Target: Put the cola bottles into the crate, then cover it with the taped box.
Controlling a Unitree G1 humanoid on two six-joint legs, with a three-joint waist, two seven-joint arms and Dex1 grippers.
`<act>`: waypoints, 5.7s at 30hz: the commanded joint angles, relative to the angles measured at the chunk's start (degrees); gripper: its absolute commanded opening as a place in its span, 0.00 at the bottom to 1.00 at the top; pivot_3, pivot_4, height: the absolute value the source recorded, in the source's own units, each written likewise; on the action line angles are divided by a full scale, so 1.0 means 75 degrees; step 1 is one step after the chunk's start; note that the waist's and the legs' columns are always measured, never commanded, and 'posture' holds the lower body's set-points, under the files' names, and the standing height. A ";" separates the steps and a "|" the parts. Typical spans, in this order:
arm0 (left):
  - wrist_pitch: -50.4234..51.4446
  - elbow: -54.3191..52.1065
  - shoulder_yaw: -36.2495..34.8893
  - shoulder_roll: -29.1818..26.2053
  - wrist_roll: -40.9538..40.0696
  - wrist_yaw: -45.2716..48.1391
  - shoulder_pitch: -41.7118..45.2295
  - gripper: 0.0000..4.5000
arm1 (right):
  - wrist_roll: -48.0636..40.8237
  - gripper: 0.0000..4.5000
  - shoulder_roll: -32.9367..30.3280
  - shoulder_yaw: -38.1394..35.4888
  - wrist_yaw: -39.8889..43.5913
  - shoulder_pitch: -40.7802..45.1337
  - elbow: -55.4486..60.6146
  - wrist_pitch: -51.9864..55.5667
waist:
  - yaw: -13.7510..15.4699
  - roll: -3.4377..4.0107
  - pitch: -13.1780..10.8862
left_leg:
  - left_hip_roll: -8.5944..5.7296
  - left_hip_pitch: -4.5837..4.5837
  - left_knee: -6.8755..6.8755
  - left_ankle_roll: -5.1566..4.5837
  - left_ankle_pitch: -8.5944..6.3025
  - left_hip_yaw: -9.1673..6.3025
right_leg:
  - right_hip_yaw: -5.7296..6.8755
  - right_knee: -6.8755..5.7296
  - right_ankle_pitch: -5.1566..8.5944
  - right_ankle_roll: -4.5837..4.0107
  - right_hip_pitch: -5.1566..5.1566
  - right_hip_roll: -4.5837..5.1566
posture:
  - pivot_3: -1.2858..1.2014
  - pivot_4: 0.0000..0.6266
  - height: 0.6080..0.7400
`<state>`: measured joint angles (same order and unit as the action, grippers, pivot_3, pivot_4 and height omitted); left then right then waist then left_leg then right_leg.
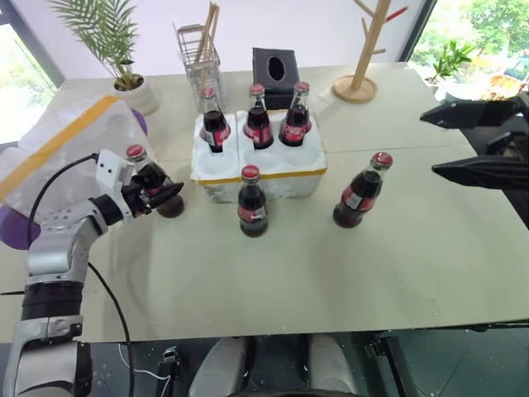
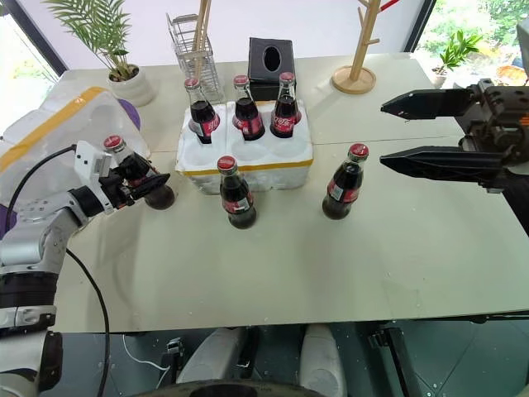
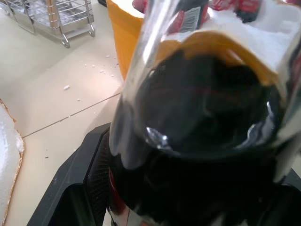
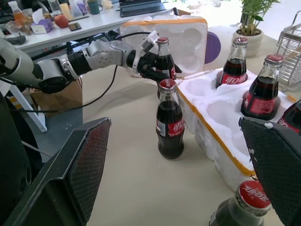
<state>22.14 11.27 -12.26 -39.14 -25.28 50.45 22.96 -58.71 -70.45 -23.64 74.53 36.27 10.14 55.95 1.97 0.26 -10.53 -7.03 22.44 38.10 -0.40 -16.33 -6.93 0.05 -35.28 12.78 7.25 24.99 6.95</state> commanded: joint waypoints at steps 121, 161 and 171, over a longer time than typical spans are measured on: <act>0.2967 -0.3629 -0.0870 -0.2771 -0.2753 0.2532 0.0122 0.99 | 0.4769 1.00 0.7427 0.5470 -0.4469 -0.0006 -0.0986 -0.2653 | -0.0388 -0.0088 -0.0027 | 0.0023 0.0017 0.0102 0.0026 0.0020 0.0053 | -0.0037 -0.0110 -0.0054 -0.0004 0.0051 -0.0034 | 0.52 0.24 1.00; 0.2553 -0.3648 -0.0960 -0.2394 -0.2771 0.2005 -0.0008 1.00 | 0.5471 0.63 0.8078 0.4242 -0.5548 0.2689 -0.2279 -0.2622 | -0.0594 -0.0114 -0.0020 | 0.0022 0.0007 -0.0004 0.0048 0.0033 0.0063 | -0.0048 -0.0110 -0.0056 -0.0028 0.0103 -0.0030 | 0.52 0.24 1.00; 0.2523 -0.3676 -0.0790 -0.2285 -0.2787 0.1903 0.0165 1.00 | 0.5517 0.97 0.8122 0.4454 -0.5492 0.2436 -0.2002 -0.2411 | -0.0602 -0.0115 -0.0019 | 0.0020 0.0007 -0.0001 0.0048 0.0034 0.0066 | -0.0050 -0.0110 -0.0056 -0.0029 0.0102 -0.0029 | 0.52 0.24 1.00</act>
<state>41.80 -15.76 -17.05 -55.95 -45.65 64.88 23.00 -17.00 -9.94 10.21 32.98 54.04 -8.32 38.22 -2.55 -0.60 -10.68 -6.88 22.49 38.09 -0.04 -16.08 -6.42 -0.33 -36.11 12.36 7.04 25.75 6.73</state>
